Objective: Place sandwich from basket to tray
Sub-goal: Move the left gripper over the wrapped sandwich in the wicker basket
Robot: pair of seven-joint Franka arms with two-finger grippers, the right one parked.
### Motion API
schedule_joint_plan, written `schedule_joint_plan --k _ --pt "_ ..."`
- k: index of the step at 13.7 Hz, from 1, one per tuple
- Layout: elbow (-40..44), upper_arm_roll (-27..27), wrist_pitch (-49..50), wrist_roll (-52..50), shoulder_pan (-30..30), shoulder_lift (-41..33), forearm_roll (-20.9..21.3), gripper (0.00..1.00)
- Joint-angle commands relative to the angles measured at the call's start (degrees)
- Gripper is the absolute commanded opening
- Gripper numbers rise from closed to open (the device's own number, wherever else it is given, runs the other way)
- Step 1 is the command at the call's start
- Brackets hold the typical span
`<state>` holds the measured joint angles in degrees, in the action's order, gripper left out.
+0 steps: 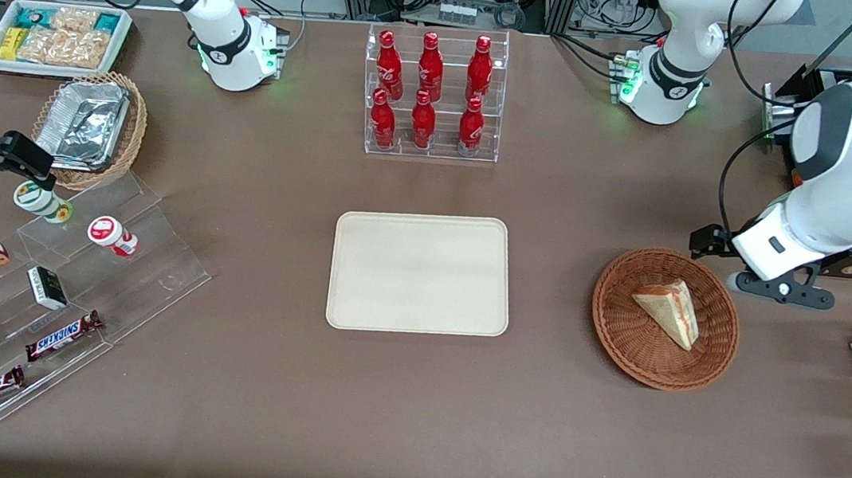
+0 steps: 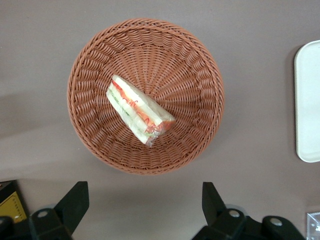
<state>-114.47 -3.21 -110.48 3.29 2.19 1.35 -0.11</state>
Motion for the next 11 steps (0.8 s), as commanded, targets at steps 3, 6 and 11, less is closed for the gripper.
schedule_joint_plan --k 3,6,11 --pt "-7.0 0.0 -8.3 -5.6 0.0 -1.4 0.5 1.00" --pt "-9.7 0.0 -13.3 -12.0 -0.3 -1.0 0.4 1.00" --pt "-10.8 0.0 -15.5 -31.5 -0.3 0.0 -0.6 1.00"
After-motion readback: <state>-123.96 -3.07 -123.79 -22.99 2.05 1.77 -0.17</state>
